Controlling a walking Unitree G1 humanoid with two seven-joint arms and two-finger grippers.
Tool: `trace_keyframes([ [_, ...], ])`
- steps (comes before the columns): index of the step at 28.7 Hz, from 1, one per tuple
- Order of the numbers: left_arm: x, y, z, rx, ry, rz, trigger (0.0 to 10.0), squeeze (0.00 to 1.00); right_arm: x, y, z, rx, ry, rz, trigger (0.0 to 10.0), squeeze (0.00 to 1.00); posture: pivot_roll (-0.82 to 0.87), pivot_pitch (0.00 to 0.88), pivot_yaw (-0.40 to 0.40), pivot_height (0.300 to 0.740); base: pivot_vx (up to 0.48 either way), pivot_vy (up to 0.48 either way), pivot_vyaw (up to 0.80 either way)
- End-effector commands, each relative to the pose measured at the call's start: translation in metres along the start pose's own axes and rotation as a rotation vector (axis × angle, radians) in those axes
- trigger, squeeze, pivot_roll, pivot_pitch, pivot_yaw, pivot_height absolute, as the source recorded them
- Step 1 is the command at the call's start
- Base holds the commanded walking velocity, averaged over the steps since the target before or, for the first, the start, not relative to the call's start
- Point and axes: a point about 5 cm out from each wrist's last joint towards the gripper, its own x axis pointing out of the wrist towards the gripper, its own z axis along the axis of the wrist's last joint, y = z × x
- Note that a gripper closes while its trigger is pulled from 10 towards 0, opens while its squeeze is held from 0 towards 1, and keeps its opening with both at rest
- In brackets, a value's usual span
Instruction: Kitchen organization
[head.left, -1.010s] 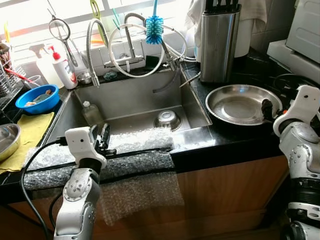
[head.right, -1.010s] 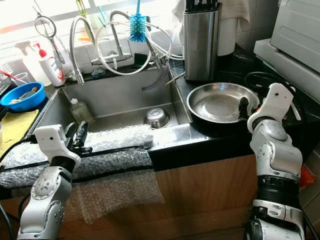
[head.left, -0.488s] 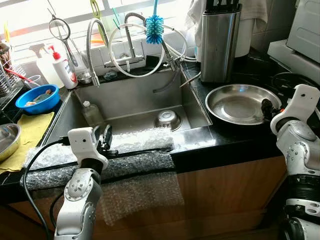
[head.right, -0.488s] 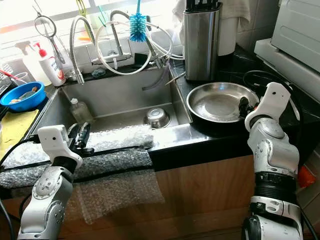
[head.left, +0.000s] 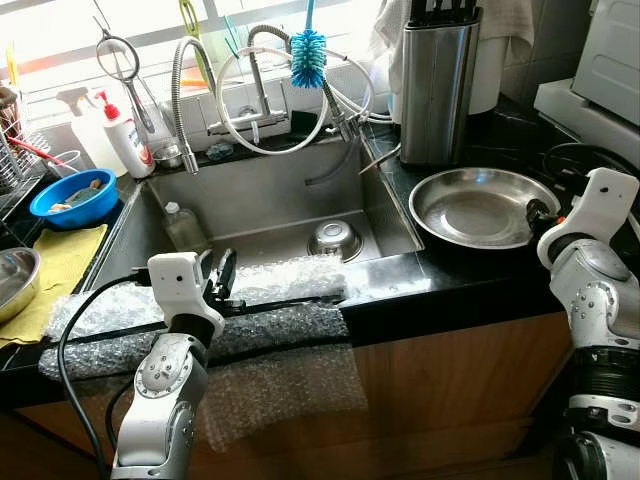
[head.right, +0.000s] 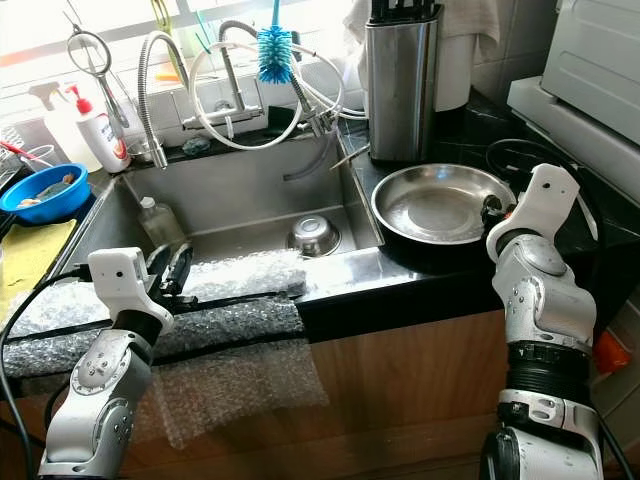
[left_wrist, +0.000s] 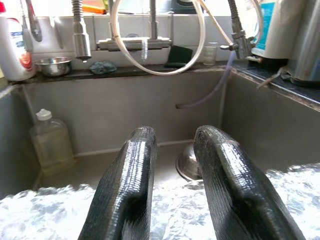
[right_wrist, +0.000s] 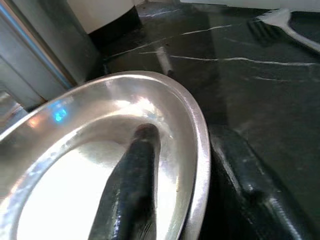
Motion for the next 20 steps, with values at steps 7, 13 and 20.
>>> trace_keyframes([
  [7,0.0044,-0.0024,0.0079,0.024,-0.007,-0.037,10.0,0.0,0.0014,0.0181,0.0084,0.042,-0.007,0.061,0.0,0.0,-0.1,0.0,0.169,0.74,0.0,0.0,0.0],
  [13,0.0067,-0.0033,0.0086,0.023,-0.011,-0.04,10.0,0.0,0.0014,0.0209,0.0114,0.051,-0.013,0.079,0.0,0.0,-0.1,0.0,0.165,0.74,0.0,0.0,0.0],
  [20,0.0072,-0.0023,0.009,0.024,-0.011,-0.037,10.0,0.0,0.0001,0.023,0.0121,0.09,-0.034,0.084,0.0,0.0,-0.09,0.0,0.167,0.74,0.0,0.0,0.0],
])
